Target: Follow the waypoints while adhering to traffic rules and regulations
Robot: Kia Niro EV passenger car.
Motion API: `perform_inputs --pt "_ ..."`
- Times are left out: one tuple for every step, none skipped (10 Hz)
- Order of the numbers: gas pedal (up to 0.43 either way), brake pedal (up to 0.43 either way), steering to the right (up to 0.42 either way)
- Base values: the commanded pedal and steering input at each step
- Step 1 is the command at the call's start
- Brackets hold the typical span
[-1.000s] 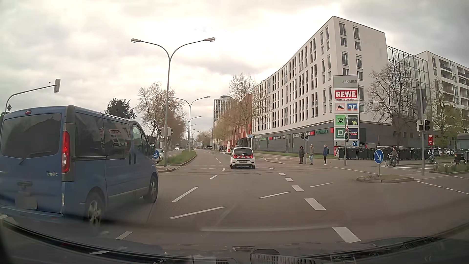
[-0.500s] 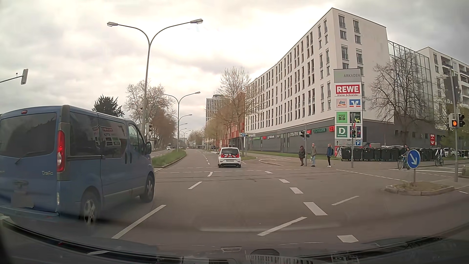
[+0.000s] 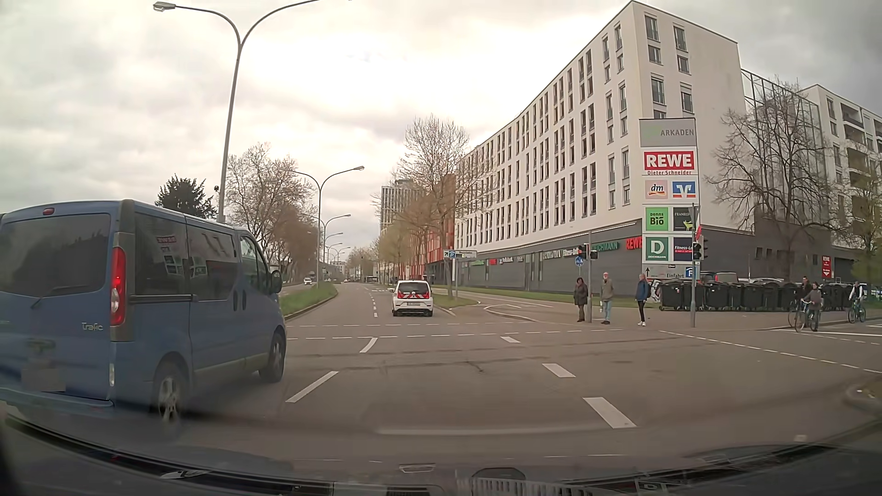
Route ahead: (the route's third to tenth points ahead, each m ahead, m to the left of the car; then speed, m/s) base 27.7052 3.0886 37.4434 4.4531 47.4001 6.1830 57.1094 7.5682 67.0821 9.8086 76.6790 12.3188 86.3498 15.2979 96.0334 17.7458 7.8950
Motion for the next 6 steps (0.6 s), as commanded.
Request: perform_inputs --pt "0.189 0.0 -0.001" --pt "0.189 0.0 -0.004" --pt "0.189 0.0 -0.007" --pt "0.189 0.0 -0.01" --pt "0.189 0.0 -0.015" --pt "0.189 0.0 -0.018"
